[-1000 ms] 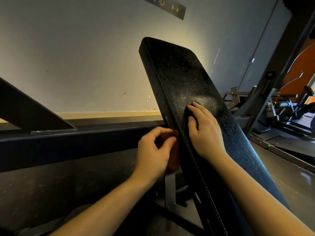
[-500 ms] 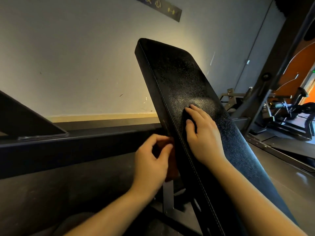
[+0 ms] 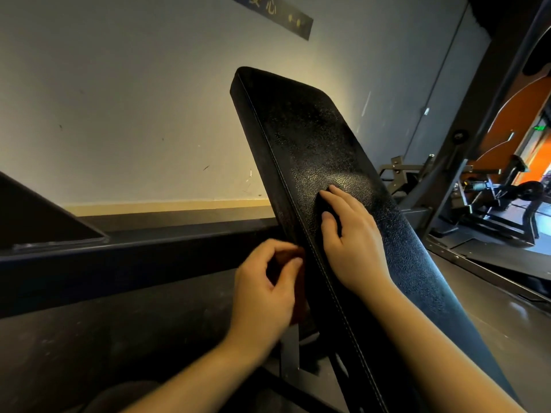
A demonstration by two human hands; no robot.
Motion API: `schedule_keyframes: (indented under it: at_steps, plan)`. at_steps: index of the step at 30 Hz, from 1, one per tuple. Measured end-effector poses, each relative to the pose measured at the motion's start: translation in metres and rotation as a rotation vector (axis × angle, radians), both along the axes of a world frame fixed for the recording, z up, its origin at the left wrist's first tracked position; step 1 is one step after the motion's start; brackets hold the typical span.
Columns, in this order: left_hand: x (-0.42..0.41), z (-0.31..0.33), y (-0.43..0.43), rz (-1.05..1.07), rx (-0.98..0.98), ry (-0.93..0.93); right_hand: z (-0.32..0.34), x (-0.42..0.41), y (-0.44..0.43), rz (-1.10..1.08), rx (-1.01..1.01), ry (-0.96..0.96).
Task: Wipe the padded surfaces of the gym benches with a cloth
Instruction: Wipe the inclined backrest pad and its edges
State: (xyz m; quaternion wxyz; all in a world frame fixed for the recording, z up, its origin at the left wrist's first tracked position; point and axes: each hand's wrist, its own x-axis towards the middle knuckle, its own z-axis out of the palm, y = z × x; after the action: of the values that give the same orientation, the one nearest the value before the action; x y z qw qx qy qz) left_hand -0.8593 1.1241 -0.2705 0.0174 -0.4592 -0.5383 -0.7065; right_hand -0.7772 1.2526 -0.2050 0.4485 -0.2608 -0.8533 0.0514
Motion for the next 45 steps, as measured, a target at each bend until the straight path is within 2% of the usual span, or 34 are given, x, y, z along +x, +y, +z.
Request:
schedule_keyframes:
  at_steps: [2, 6, 10, 13, 20, 24, 27, 31, 33, 35, 40, 44, 45]
  plan:
    - [-0.020, 0.023, 0.016, 0.090, 0.033, 0.022, 0.001, 0.001, 0.001, 0.010, -0.002, 0.001]
    - [-0.071, 0.073, 0.048, 0.190, 0.042, -0.073, 0.000, 0.000, 0.002, 0.012, -0.002, 0.000]
    - [-0.029, 0.034, 0.028, 0.139, 0.080, -0.097, 0.000, 0.001, 0.002, 0.006, 0.011, 0.001]
    - [0.011, -0.001, -0.003, -0.014, -0.002, -0.026, 0.000, -0.001, 0.002, 0.001, 0.016, 0.007]
    - [-0.077, 0.068, 0.047, 0.182, 0.022, -0.037, 0.000, 0.000, 0.005, 0.027, 0.000, 0.028]
    - [-0.028, 0.018, 0.025, 0.112, 0.067, -0.034, 0.001, 0.000, 0.007, 0.033, -0.002, 0.033]
    - [0.004, -0.016, -0.003, -0.025, -0.014, 0.002, 0.001, 0.000, 0.008, 0.034, -0.012, 0.027]
    - [-0.041, 0.032, 0.025, 0.104, 0.010, 0.007, 0.000, 0.001, 0.008, 0.050, -0.021, 0.044]
    - [-0.071, 0.068, 0.042, 0.156, 0.010, -0.027, 0.001, 0.002, 0.008, 0.057, -0.026, 0.046]
    - [-0.085, 0.078, 0.050, 0.163, 0.015, -0.069, 0.001, 0.002, 0.007, 0.058, -0.029, 0.047]
    - [-0.029, 0.021, 0.025, 0.083, 0.033, -0.135, 0.002, 0.002, 0.007, 0.059, -0.028, 0.040]
    - [0.009, -0.028, -0.021, -0.261, -0.221, -0.223, 0.001, 0.002, 0.006, 0.050, -0.026, 0.015]
    - [0.008, -0.027, -0.025, -0.264, -0.246, -0.220, 0.000, 0.002, 0.006, 0.048, -0.030, 0.009]
